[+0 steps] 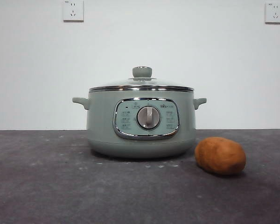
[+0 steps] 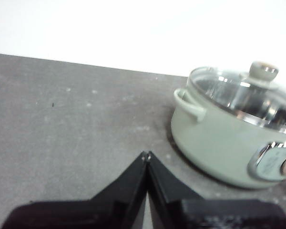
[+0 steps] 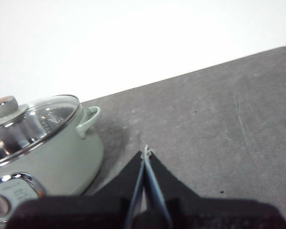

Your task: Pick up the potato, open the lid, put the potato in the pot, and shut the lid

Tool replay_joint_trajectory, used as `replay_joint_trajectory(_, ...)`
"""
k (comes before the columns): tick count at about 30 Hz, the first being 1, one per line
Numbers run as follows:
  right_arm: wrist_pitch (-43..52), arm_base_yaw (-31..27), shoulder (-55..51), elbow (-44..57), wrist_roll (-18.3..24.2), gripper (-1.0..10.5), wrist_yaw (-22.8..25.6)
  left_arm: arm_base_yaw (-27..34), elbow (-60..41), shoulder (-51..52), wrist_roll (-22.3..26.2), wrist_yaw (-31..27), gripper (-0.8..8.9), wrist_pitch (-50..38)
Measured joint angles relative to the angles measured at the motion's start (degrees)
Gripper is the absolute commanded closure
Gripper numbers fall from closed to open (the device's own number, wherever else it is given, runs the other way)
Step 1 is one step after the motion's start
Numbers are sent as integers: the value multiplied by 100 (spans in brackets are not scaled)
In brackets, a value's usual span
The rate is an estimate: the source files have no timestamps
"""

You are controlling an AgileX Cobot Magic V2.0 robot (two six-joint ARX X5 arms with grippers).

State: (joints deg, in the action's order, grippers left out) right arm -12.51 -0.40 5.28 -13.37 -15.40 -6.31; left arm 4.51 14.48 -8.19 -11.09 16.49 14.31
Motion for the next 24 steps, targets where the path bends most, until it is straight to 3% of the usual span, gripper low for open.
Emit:
replay_joint_trajectory(7,-824,0,1003,-1325,92,958,-428,0,1067,-651,-50,507,820,568)
replay_joint_trajectory(14,-2157,0,2157,-3064,907,958,-1088,0,2164,-1351,7,1318,820,1248)
replay_joint_trajectory(24,-3685,0,3224,-4736,1740,958,-1646,0,3694,-2087,581,1401,820,2645)
